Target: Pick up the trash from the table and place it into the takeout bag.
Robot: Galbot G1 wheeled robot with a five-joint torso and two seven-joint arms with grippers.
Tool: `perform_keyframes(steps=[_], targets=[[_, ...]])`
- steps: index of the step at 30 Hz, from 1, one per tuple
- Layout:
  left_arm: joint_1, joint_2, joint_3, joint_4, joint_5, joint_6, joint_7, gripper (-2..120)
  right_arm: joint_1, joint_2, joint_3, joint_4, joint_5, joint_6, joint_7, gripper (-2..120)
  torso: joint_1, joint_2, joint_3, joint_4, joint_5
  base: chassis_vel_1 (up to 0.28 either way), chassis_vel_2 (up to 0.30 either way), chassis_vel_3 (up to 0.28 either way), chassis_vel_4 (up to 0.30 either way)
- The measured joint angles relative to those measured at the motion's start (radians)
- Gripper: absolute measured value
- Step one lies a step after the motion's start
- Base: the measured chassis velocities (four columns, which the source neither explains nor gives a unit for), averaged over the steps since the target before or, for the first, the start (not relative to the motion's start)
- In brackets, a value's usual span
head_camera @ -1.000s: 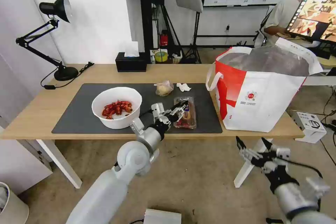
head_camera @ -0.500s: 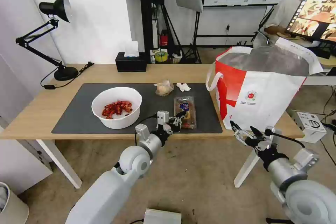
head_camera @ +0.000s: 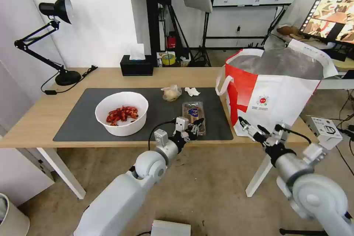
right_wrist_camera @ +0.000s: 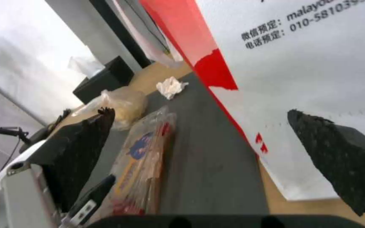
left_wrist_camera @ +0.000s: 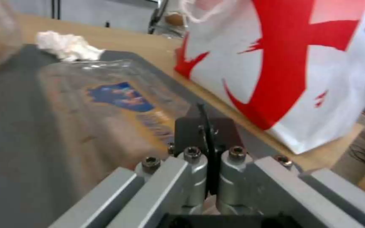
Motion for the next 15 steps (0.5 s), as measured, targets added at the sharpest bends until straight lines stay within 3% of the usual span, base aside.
perform_keyframes(steps=[15], targets=[[0.089,0.021,-0.103,-0.045,0.019,0.007,0.002,0,0.178,0.005,-0.182,-0.099,0.041,-0.011,0.018,100,0.000,0.000,0.000,-0.0004,0.0000,0.000,0.000,0.000,0.000]])
